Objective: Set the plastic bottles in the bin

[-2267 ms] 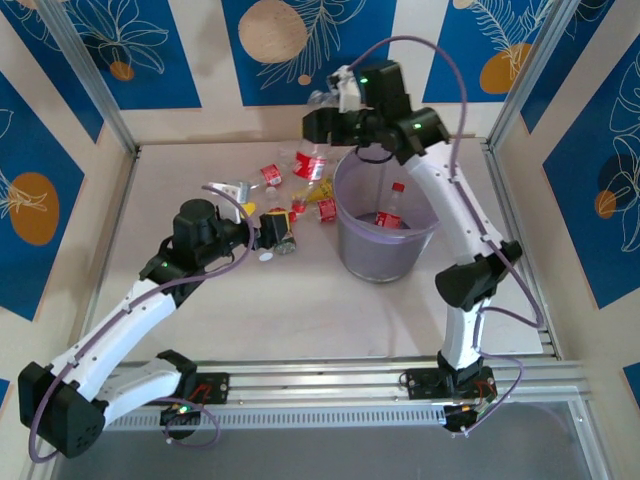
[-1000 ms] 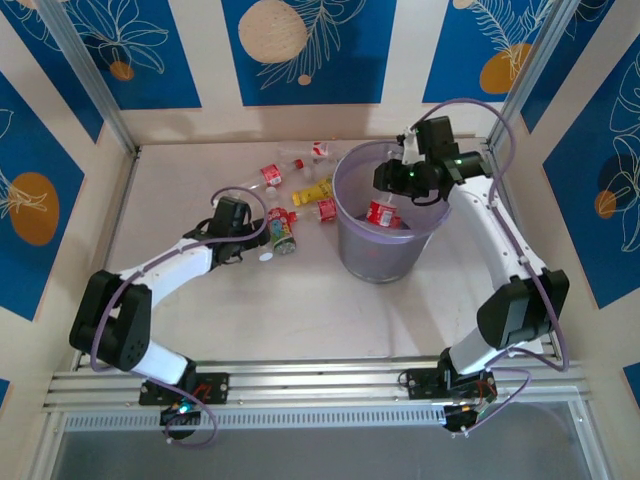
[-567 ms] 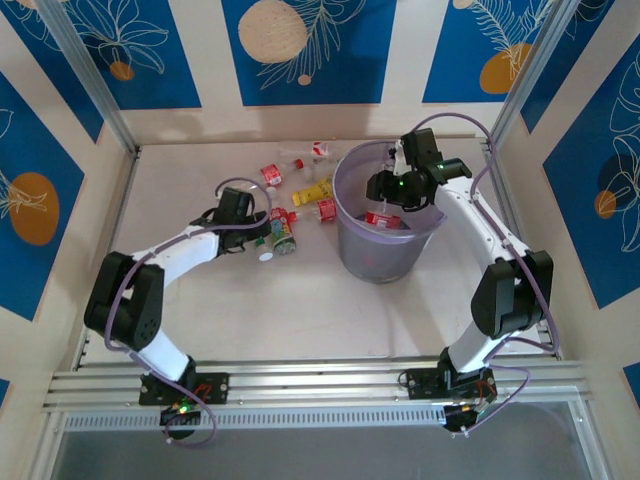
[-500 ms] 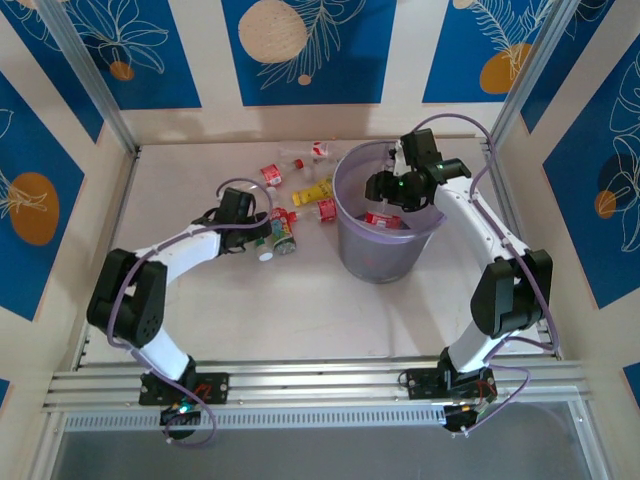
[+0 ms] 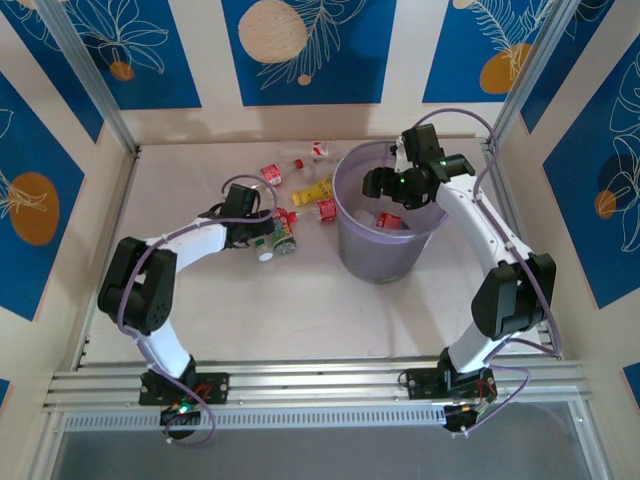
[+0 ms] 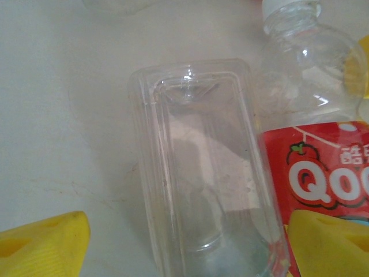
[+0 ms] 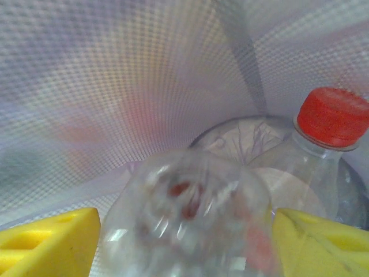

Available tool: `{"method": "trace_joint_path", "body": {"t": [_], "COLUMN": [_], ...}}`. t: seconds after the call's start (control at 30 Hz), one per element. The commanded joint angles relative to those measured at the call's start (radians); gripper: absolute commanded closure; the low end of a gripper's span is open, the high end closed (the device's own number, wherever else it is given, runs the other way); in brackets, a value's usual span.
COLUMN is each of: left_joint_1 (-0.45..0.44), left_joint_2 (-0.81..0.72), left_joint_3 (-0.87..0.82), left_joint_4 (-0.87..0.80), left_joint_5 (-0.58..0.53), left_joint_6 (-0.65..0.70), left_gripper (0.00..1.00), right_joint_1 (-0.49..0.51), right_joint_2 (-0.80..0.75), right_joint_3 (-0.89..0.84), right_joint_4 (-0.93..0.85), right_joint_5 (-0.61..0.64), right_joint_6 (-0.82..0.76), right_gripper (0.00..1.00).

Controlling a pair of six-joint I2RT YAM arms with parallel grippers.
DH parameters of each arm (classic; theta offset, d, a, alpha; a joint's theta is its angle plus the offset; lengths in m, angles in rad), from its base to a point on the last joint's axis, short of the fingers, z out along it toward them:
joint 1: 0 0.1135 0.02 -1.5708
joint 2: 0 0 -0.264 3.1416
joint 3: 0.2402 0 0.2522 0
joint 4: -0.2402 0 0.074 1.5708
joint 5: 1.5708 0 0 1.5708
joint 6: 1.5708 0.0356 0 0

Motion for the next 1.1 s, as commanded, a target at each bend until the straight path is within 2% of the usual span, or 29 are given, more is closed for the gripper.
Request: {"method": "trace_joint_path", "body": {"t": [0.0,0.33,0.57,0.73,0.83,1.07], "left_joint_1": [0.016,0.017,0.017,0.017,0.017,0.017], "left_joint_2": [0.03,0.056,0.073,0.077,0.081,0.093], "left_joint_3": [0.028,0.023,0.02,0.015,0.008,-0.007], "left_joint_4": [-0.018,-0.006,0.002,0.006,0.014,0.024], "left_joint_5": [-0.016,-0.01,-0.004,-0.007,-0.005,0.002], "left_joint_6": [0.018,0.014,0.009,0.003,-0.008,-0.022], "left_gripper": [0.11,0.11,0.12,0.16,0.17,0.23], "right_joint_1": [0.009,0.009,0.004,0.004,0.001,-0.015], "right_joint_2": [-0.077,-0.172,-0.242,-0.278,-0.304,-0.344], "right_joint_3": [0.062,0.105,0.069,0.047,0.034,0.012], "right_joint_4": [-0.06,-0.12,-0.121,-0.115,-0.112,-0.11], "right_joint_5": [0.009,0.008,-0.028,-0.047,-0.054,-0.075], "right_joint_6": [-0.029,-0.03,-0.015,-0.015,-0.017,-0.016], "right_gripper": [0.21,0.19,0.16,0.09,0.0,0.01]}}
